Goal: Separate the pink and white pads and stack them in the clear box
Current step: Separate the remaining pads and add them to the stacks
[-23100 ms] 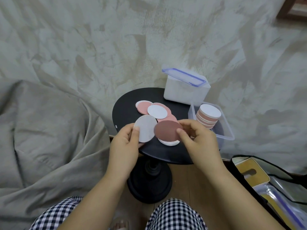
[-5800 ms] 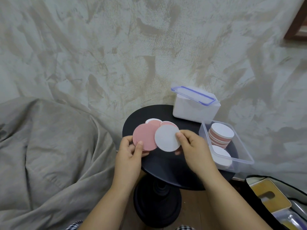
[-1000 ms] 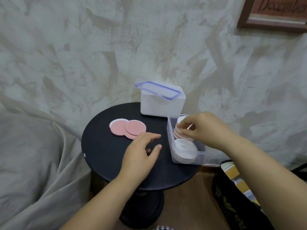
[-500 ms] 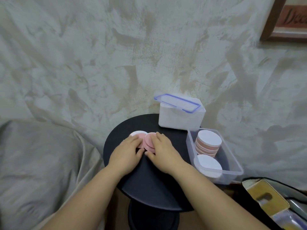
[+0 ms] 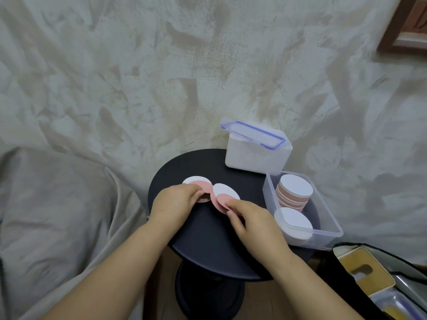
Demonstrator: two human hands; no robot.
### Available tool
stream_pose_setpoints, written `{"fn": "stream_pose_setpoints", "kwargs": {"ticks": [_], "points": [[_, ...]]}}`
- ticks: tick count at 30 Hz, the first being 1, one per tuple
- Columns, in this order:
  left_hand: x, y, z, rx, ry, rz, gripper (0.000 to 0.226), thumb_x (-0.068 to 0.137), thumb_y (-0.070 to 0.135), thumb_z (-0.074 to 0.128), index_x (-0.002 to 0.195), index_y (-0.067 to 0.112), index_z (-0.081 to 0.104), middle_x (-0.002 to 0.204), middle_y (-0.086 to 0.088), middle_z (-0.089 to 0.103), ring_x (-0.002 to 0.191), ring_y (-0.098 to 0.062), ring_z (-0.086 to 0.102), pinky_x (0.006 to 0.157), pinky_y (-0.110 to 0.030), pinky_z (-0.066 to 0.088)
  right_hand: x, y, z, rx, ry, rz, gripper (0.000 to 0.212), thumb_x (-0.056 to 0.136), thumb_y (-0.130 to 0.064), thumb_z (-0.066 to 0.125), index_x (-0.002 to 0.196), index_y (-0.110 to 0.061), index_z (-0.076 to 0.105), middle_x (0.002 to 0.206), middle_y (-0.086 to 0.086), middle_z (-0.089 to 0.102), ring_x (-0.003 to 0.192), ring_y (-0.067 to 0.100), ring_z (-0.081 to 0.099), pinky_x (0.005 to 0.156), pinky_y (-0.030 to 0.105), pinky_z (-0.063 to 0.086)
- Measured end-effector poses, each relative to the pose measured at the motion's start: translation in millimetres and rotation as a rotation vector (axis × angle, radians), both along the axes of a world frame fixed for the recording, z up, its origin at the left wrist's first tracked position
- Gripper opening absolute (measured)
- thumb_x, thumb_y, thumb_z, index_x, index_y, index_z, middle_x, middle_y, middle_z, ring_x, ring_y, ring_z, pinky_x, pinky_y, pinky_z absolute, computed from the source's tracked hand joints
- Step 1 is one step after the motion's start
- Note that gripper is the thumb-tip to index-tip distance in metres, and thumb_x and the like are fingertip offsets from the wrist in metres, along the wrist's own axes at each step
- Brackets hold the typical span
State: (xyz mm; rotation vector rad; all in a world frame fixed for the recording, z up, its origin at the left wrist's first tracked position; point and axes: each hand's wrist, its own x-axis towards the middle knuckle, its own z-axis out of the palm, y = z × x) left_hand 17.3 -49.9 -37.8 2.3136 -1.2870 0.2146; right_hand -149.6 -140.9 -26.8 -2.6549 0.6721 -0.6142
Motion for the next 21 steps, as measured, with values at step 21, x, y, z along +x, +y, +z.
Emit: {"fn": "stream_pose_setpoints", "kwargs": {"ticks": [21], "points": [[-64,38,16,-0.765,1.2,0.116,0.016,0.095,0.01,0.044,0.094,0.007,0.06,0.092,-0.013,0.069,0.083,-0.021,0.07,0.069,-0.027,0.058,-7,25,9,0.587,-0.577,-0.091,0.016,0.083,-0.013,0.067,0.085,-0.029,0.066,0.084,-0.012,0.069,0.078,0.001,0.062,0.069,0.015,0.05]]}}
